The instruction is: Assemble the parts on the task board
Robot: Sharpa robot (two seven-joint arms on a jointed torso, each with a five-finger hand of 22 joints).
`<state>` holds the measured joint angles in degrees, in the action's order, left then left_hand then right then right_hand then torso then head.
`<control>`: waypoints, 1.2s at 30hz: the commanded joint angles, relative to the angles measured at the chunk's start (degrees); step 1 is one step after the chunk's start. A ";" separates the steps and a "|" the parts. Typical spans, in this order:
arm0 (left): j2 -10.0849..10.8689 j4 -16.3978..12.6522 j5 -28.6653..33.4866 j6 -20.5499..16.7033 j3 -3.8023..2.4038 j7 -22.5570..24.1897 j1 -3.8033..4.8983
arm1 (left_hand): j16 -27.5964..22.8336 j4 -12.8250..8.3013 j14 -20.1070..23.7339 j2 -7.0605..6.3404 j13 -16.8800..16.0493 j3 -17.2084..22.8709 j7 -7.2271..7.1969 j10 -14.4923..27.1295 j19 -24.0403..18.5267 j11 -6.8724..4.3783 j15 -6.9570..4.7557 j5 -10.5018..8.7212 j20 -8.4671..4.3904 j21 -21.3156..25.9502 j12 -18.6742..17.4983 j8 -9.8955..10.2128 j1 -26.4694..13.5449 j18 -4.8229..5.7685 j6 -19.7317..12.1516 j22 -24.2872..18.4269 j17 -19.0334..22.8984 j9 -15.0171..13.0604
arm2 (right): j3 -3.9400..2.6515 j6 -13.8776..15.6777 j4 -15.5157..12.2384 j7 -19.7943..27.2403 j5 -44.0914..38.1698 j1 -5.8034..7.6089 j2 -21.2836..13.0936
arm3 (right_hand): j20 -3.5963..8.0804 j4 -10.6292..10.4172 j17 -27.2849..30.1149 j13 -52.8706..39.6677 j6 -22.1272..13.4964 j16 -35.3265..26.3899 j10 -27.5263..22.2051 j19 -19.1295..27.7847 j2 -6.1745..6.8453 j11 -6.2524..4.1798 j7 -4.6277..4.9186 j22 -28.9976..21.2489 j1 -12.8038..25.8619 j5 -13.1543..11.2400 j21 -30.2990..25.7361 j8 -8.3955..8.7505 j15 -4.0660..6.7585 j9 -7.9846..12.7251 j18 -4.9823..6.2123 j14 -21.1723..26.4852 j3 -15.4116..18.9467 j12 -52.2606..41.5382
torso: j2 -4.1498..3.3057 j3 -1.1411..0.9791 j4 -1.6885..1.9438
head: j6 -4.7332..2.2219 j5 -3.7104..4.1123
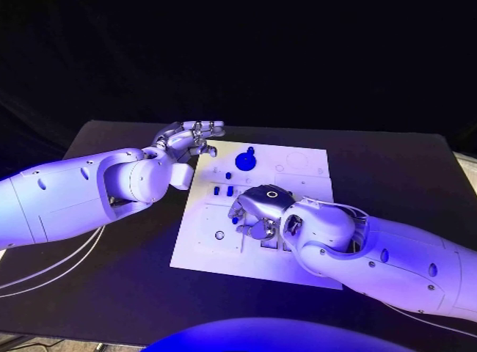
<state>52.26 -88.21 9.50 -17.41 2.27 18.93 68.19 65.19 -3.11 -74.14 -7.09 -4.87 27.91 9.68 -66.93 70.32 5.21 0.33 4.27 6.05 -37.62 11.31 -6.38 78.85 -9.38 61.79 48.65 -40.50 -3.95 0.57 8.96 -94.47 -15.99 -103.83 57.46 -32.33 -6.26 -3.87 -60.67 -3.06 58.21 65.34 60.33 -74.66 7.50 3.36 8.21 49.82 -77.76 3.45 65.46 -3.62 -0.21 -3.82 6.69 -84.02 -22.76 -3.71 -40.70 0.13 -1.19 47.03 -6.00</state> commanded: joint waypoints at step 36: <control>-0.25 0.62 -0.63 2.15 -0.01 -0.26 -0.03 | -0.30 -0.05 0.43 -0.21 -0.04 -0.39 0.02 0.58 -0.49 0.11 0.07 0.06 -0.03 0.32 0.31 -0.38 -0.29 -0.98 -0.71 -0.14 0.22 0.06 | -3.57 -3.47 -6.84 -5.37 -0.45 4.74 -16.56 | 1.73 -0.17 1.36 -0.64 1.77 -0.77 -3.19 0.16 1.01 1.15 -1.55 -0.95 -1.25 -0.27 -1.08 -0.25 1.61 -0.21 1.06 -0.22 2.94 -1.88 | -0.03 -0.01 -0.21 | -1.72 2.18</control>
<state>52.11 -87.56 9.19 -16.46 2.30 18.40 68.16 65.19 -3.10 -74.14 -7.09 -4.87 27.91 9.68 -66.73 70.32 5.41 0.33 4.27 6.05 -37.63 11.31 -6.38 78.85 -9.37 61.39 48.56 -40.34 -3.96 -3.04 9.59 -101.41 -20.79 -104.11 62.24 -49.06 -5.01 -4.11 -59.38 -3.68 59.55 64.79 56.99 -74.48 8.26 4.85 6.75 48.94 -78.53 3.44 64.75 -3.52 0.95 -3.96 6.66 -83.92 -20.16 -5.43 -40.74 0.16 -1.48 45.26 -3.86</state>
